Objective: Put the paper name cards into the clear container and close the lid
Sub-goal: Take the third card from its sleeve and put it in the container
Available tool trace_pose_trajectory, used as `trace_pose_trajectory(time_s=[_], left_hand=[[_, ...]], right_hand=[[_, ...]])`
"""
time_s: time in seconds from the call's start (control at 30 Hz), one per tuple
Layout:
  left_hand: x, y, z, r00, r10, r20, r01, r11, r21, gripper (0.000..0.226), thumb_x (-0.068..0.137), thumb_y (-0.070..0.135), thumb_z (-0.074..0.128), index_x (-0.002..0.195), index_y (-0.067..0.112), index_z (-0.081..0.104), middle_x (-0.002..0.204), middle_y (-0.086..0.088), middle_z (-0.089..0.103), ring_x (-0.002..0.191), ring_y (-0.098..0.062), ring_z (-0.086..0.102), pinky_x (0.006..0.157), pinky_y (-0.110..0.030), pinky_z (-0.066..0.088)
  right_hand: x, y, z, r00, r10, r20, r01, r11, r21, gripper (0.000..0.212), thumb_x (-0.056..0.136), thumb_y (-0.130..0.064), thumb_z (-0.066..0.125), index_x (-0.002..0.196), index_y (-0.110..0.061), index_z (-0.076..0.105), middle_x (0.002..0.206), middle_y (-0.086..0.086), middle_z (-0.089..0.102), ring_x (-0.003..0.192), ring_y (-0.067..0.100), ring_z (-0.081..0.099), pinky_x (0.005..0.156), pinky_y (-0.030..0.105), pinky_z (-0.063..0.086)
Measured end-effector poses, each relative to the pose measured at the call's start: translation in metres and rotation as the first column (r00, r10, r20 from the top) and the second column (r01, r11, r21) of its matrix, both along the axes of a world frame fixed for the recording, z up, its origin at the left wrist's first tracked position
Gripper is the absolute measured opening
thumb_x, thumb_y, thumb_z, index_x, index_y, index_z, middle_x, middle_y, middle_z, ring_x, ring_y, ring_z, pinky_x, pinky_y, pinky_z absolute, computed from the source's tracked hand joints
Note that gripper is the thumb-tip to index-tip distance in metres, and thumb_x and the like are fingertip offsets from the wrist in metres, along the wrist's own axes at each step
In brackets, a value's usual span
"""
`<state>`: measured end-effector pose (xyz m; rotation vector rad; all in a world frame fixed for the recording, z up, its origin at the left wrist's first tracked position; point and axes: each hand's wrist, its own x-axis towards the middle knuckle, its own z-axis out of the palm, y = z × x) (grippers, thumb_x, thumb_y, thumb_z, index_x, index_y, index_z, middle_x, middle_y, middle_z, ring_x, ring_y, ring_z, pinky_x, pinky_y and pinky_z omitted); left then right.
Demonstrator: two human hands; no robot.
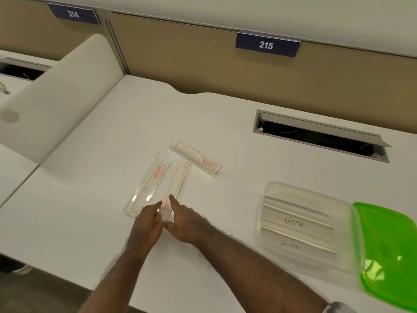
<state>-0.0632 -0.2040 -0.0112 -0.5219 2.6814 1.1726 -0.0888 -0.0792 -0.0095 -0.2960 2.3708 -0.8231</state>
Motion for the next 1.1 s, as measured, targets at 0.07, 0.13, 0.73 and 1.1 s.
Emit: trace_pose_trajectory(time_s=[0.07, 0.13, 0.73, 1.1], left_hand=[[-0.001, 0.0, 0.0, 1.0, 0.006, -0.005, -0.006, 0.998, 0.061, 0.042, 0.095, 0.004, 0.039, 0.129, 0.013, 0.061, 0.123, -0.008, 0.064, 0.116, -0.022, 0.056, 0.095, -0.035, 0.046], [-0.002, 0.001, 0.0, 1.0, 0.002, 0.002, -0.002, 0.995, 0.101, 0.034, 0.096, 0.008, 0.043, 0.118, 0.016, 0.067, 0.108, -0.003, 0.068, 0.104, -0.021, 0.061, 0.081, -0.03, 0.046], [-0.004, 0.013, 0.083, 0.985, 0.172, -0.026, -0.147, 0.905, 0.398, 0.017, 0.085, 0.014, 0.064, 0.08, 0.021, 0.079, 0.098, 0.004, 0.074, 0.063, -0.014, 0.062, 0.059, -0.023, 0.047], [-0.006, 0.034, 0.155, 0.966, -0.242, 0.09, 0.16, 0.835, 0.527, 0.026, 0.093, 0.013, 0.054, 0.092, 0.018, 0.08, 0.085, -0.005, 0.076, 0.06, -0.013, 0.056, 0.065, -0.028, 0.047]], right_hand=[[-0.002, -0.001, 0.0, 0.999, -0.028, 0.025, 0.028, 0.999, -0.031, 0.077, 0.091, -0.044, 0.051, 0.152, -0.032, 0.006, 0.145, 0.011, 0.047, 0.131, 0.036, 0.046, 0.102, 0.053, 0.044], [-0.003, 0.0, 0.0, 0.999, -0.024, 0.04, 0.026, 0.998, -0.05, 0.072, 0.092, -0.045, 0.047, 0.152, -0.029, 0.009, 0.149, 0.012, 0.043, 0.134, 0.036, 0.043, 0.105, 0.053, 0.042], [-0.014, 0.069, 0.035, 0.912, 0.048, -0.408, -0.06, 0.998, -0.017, 0.08, 0.086, -0.018, 0.061, 0.149, -0.038, 0.016, 0.162, -0.008, 0.017, 0.145, 0.022, 0.022, 0.11, 0.05, 0.034], [-0.022, 0.197, 0.084, 0.868, 0.012, -0.496, 0.027, 0.997, 0.071, 0.07, 0.09, -0.029, 0.059, 0.149, -0.039, 0.022, 0.16, -0.015, 0.018, 0.147, 0.013, 0.016, 0.116, 0.046, 0.027]])
